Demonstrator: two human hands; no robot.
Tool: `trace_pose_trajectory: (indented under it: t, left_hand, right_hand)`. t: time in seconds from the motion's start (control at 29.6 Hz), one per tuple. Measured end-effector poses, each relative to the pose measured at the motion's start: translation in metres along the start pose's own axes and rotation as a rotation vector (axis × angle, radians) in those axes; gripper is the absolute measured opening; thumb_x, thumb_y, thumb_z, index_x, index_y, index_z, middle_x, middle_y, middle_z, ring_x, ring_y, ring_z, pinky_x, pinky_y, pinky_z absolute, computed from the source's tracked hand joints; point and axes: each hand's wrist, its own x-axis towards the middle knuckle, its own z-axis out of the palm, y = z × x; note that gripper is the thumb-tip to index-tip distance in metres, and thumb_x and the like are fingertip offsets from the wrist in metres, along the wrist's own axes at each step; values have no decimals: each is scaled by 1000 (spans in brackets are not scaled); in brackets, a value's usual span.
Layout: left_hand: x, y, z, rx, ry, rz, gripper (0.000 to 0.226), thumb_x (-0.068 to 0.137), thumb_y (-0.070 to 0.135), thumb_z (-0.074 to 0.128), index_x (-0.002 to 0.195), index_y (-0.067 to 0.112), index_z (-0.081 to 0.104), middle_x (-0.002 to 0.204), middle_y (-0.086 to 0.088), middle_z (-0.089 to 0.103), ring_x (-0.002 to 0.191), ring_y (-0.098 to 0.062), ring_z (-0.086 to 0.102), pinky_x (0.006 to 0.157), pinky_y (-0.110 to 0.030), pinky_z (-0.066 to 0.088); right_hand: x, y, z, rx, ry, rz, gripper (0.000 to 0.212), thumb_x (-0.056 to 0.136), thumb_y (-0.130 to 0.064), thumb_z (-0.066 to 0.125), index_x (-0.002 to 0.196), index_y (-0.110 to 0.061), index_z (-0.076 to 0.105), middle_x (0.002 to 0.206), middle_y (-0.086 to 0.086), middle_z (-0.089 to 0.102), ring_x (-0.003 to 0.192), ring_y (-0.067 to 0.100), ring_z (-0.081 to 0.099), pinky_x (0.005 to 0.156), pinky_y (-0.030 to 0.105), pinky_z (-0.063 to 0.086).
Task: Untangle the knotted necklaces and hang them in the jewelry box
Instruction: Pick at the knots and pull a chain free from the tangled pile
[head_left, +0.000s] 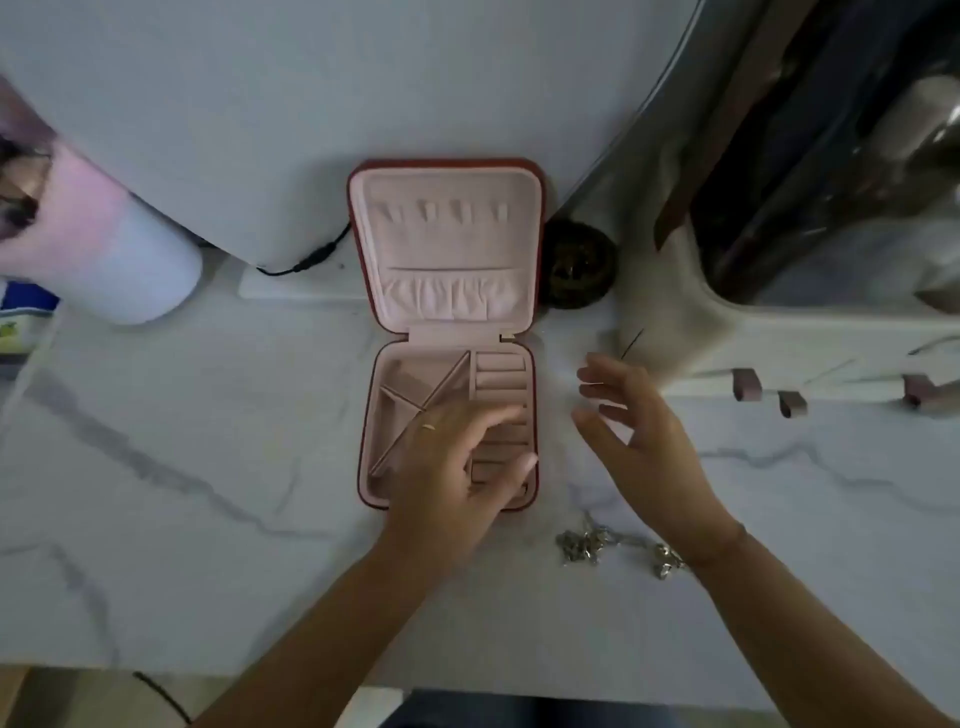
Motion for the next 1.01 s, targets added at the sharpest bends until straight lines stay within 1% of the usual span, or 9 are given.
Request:
trace_pose_trajectory:
  t: [0.17, 0.27, 0.41, 0.57, 0.64, 0.71, 0.84, 0.91, 1.01]
  left_hand:
    - [-4, -9, 5, -8, 59, 96, 27, 87, 38, 61, 107, 22, 68, 104, 17, 65, 102, 3, 58, 88, -21, 46]
    - [-8, -17, 10, 141, 64, 275, 22, 88, 34, 61, 97, 16, 71, 95, 11, 68, 92, -5, 61, 81, -27, 48]
    - [-10, -20, 14, 252, 63, 414, 24, 86, 34, 60, 90, 13, 72, 94, 7, 69, 91, -10, 60, 83, -25, 45]
    - [-18, -24, 16, 262, 69, 403, 28, 86, 38, 56, 95, 16, 72, 96, 7, 69, 92, -10, 62, 82, -22, 44]
    - [-20, -23, 17, 273, 95, 388, 25, 85, 37, 58, 94, 18, 72, 97, 8, 70, 93, -10, 62, 82, -20, 41]
    - [-20, -21, 18, 294, 120, 376, 23, 84, 37, 58, 94, 20, 71, 97, 8, 70, 93, -10, 61, 79, -16, 38]
    - [-19, -11, 25, 177, 108, 348, 16, 87, 28, 62, 94, 17, 71, 94, 4, 69, 88, -10, 63, 78, -4, 39]
    - [-19, -1, 33, 128, 75, 364, 15, 87, 25, 62, 94, 16, 71, 88, 5, 66, 81, -7, 60, 77, -15, 46]
    - [-19, 21, 50, 29, -39, 311, 13, 90, 23, 62, 96, 17, 71, 88, 11, 65, 73, 8, 52, 71, -6, 36]
  right_hand:
    - [-8, 22, 4, -13, 37, -16, 33, 89, -16, 62, 121, -21, 57, 117, -13, 61, 108, -2, 57, 96, 15, 44]
    - [-13, 28, 3, -63, 22, -49, 30, 88, -18, 64, 117, -24, 59, 113, -12, 62, 105, -5, 57, 91, 7, 42]
    - [-23, 26, -10, -187, 2, -133, 25, 88, -22, 65, 111, -29, 60, 109, -16, 61, 103, -3, 57, 88, 9, 43]
    - [-62, 36, -36, -322, 27, -134, 22, 81, -22, 73, 101, -28, 67, 95, -17, 64, 90, -2, 60, 80, 17, 49]
    - [-82, 45, -42, -375, 0, -115, 25, 77, -25, 77, 100, -25, 69, 93, -13, 63, 83, -4, 59, 74, 8, 44]
    - [-100, 53, -46, -414, 1, -126, 26, 75, -26, 78, 100, -24, 69, 96, -9, 61, 86, -1, 58, 73, 3, 39]
    - [-115, 58, -51, -484, 55, -130, 21, 77, -25, 77, 97, -25, 71, 95, -8, 57, 85, -1, 55, 72, 2, 37]
    - [-115, 57, -50, -506, 67, -140, 12, 79, -22, 75, 90, -24, 71, 93, -5, 57, 84, 5, 56, 72, 8, 40]
    - [-111, 55, -48, -565, 38, -150, 5, 82, -21, 72, 80, -22, 67, 90, -2, 57, 84, 14, 58, 77, 23, 45]
